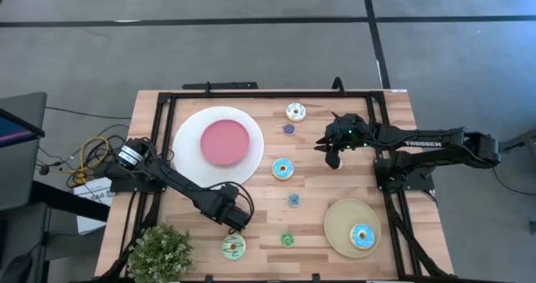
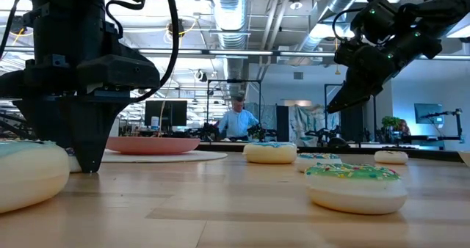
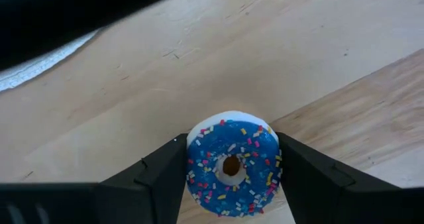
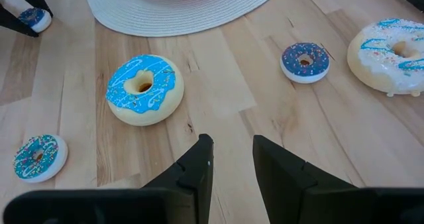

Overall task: Pick & Place donuts
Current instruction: Put the small blue donut onto the pink plate

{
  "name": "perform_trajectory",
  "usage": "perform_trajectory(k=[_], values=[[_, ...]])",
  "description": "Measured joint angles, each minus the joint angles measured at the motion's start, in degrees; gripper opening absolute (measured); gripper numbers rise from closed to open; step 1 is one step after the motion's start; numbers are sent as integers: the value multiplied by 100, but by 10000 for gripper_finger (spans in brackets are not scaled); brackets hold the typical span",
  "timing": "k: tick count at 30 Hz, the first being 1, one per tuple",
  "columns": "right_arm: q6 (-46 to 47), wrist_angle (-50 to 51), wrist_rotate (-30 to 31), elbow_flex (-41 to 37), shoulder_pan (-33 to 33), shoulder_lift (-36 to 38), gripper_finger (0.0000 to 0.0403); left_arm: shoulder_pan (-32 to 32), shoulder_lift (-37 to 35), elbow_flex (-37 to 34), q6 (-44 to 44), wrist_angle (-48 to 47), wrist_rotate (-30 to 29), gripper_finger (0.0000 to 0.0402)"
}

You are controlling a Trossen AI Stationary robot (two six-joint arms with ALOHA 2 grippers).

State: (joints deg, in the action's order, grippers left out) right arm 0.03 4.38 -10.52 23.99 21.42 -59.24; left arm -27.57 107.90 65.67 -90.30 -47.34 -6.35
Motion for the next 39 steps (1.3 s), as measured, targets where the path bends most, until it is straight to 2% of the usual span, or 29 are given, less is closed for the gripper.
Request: perform_trajectory(k=[6, 14, 22, 29, 34, 39], values=[[0, -2, 0, 0, -1, 0, 98, 158, 45, 399, 359, -561, -114, 208], [0, -9, -1, 0, -1, 0, 98, 849, 28, 1196, 1863, -1313, -672, 208], [0, -11, -2, 0, -1, 0, 98, 2026, 17, 1827, 3978, -1895, -1204, 208], [0, -13, -2, 0, -1, 0, 98, 3316, 11, 1878, 5386, -1975, -1268, 208], [-47, -11, -2, -1, 0, 1, 98, 4081, 9, 1837, 5812, -1798, -1478, 208], [-50, -11, -2, -2, -1, 1, 98, 4598, -2, 1465, 6388, -277, -690, 208]])
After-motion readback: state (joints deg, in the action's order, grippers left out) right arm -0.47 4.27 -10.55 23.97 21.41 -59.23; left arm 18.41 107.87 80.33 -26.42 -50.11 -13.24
